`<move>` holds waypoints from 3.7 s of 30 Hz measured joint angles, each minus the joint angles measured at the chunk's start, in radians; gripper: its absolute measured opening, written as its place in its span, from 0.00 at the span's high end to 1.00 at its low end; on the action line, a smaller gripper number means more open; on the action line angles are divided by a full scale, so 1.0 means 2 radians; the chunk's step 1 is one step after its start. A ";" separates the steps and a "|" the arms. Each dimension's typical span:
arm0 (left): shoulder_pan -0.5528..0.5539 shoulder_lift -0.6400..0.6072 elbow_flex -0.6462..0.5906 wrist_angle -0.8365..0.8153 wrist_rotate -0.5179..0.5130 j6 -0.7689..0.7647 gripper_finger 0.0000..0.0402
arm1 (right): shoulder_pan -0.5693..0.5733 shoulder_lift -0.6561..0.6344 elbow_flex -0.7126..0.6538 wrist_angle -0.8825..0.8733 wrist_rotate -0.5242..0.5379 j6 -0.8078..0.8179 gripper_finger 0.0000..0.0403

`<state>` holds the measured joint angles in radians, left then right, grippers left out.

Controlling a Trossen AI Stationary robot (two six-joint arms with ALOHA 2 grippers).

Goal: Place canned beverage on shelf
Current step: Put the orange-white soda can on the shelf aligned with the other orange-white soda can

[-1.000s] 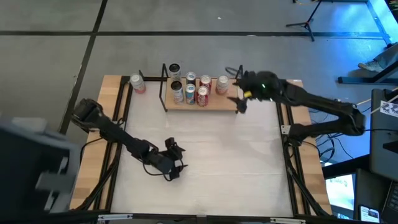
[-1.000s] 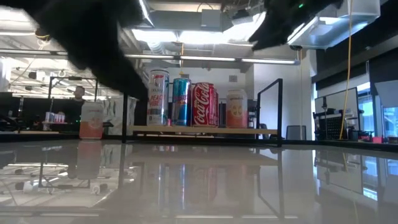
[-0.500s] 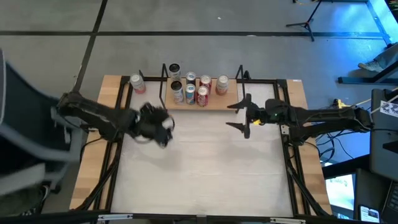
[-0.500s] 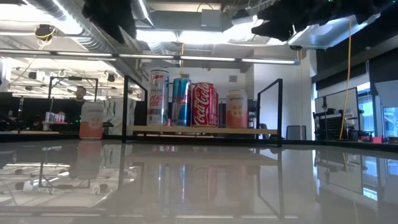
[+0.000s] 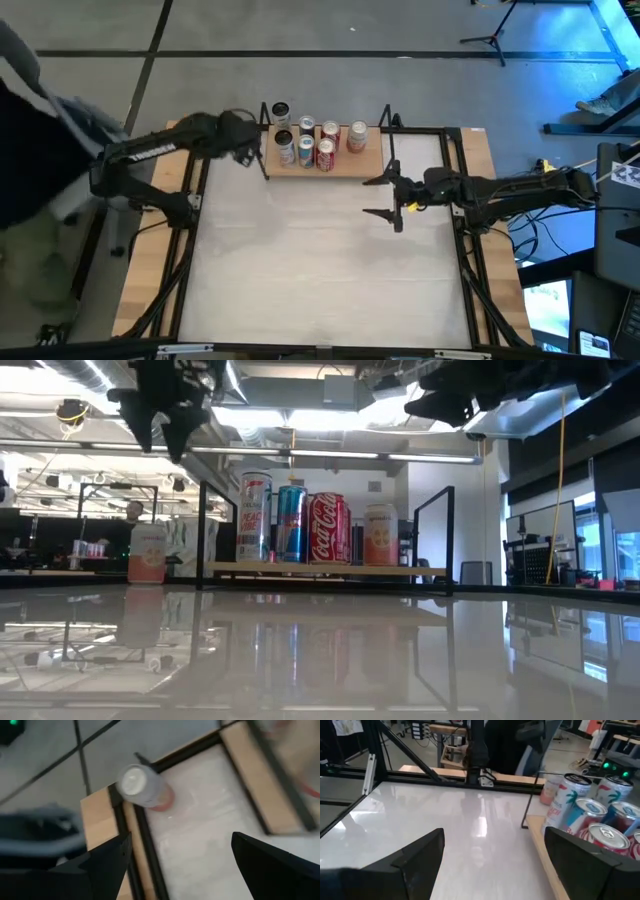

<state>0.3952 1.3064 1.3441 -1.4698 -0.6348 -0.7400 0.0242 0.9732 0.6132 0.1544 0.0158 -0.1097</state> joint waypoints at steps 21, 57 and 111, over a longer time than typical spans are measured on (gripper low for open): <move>0.271 0.093 0.000 0.140 0.053 0.195 0.17 | 0.001 0.031 0.000 -0.013 0.000 0.000 0.16; 0.325 0.230 0.001 0.145 0.122 0.231 0.17 | 0.001 0.033 0.000 -0.025 0.040 -0.015 0.16; 0.238 0.051 0.000 0.050 0.186 0.280 0.46 | 0.001 0.033 0.000 -0.014 0.041 -0.026 0.16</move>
<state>0.8703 1.4090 1.3441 -1.3698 -0.2632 -0.1803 0.0257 1.0389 0.6132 0.1254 0.0975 -0.1623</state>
